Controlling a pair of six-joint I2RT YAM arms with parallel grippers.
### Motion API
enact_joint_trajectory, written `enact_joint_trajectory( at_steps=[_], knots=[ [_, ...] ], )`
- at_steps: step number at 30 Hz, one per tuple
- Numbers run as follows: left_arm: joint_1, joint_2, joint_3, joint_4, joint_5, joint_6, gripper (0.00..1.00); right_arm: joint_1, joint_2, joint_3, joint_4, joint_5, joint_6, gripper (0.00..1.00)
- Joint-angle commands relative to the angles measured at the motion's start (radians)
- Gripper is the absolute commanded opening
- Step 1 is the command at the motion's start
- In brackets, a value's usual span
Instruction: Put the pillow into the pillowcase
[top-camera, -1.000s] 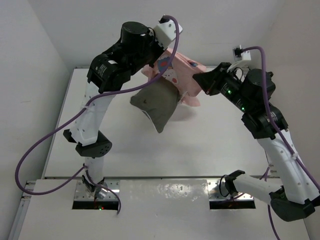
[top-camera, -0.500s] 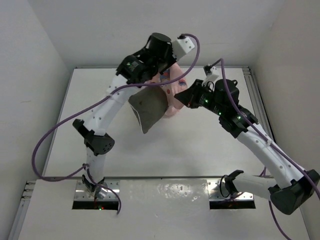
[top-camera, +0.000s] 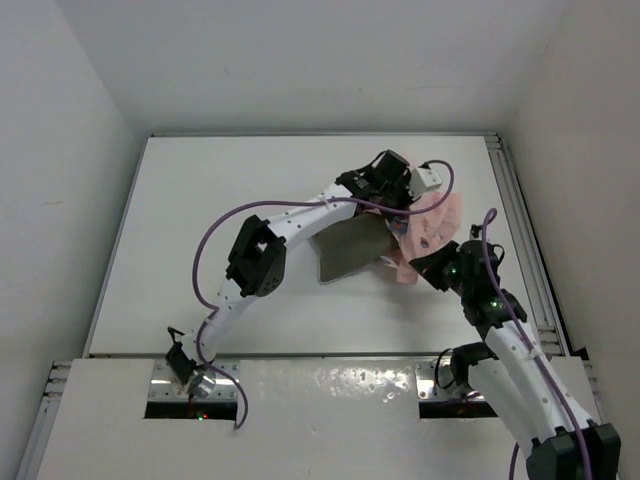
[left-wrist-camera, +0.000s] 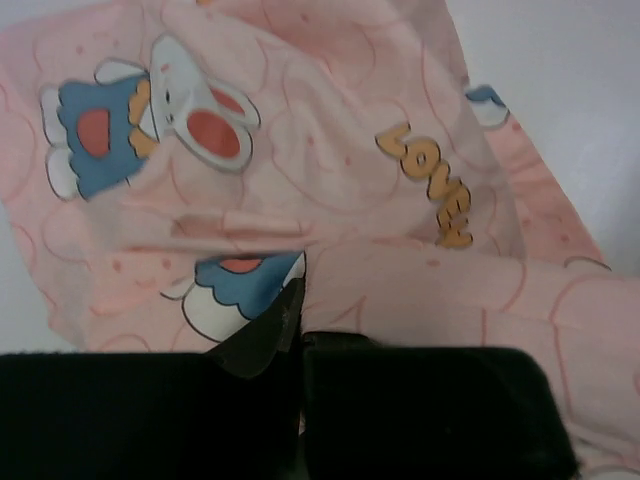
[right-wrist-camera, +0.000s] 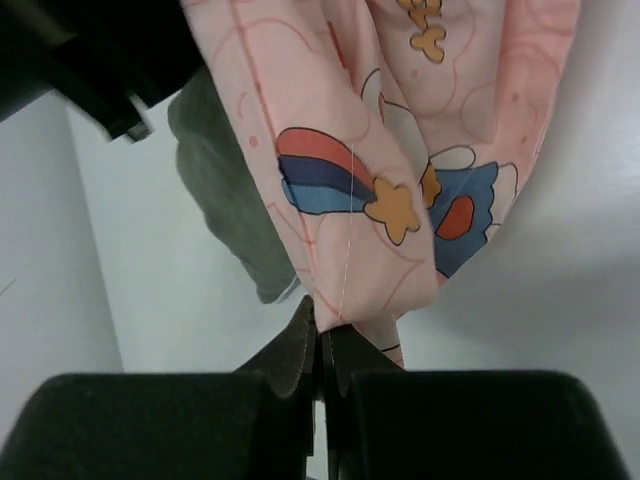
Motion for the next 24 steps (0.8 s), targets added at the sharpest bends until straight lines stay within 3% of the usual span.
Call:
enact_joint_trajectory(
  at_steps=[1, 5, 11, 15, 24],
  knots=[
    [-0.006, -0.079, 0.017, 0.142, 0.098, -0.081, 0.0, -0.045, -0.052, -0.014, -0.045, 0.021, 0.016, 0.0],
    [0.006, -0.134, -0.006, 0.067, 0.04, -0.05, 0.0, -0.047, -0.041, 0.029, -0.034, 0.012, -0.096, 0.0],
    [0.043, -0.212, -0.088, -0.064, -0.046, 0.044, 0.01, 0.005, 0.124, 0.21, -0.104, -0.053, -0.346, 0.0],
    [0.049, -0.292, -0.185, -0.153, -0.16, 0.104, 0.03, 0.092, 0.204, 0.268, -0.129, -0.085, -0.447, 0.0],
    [0.052, -0.441, -0.459, -0.342, -0.398, 0.223, 0.0, 0.345, 0.322, 0.234, -0.04, -0.13, -0.539, 0.0]
  ],
)
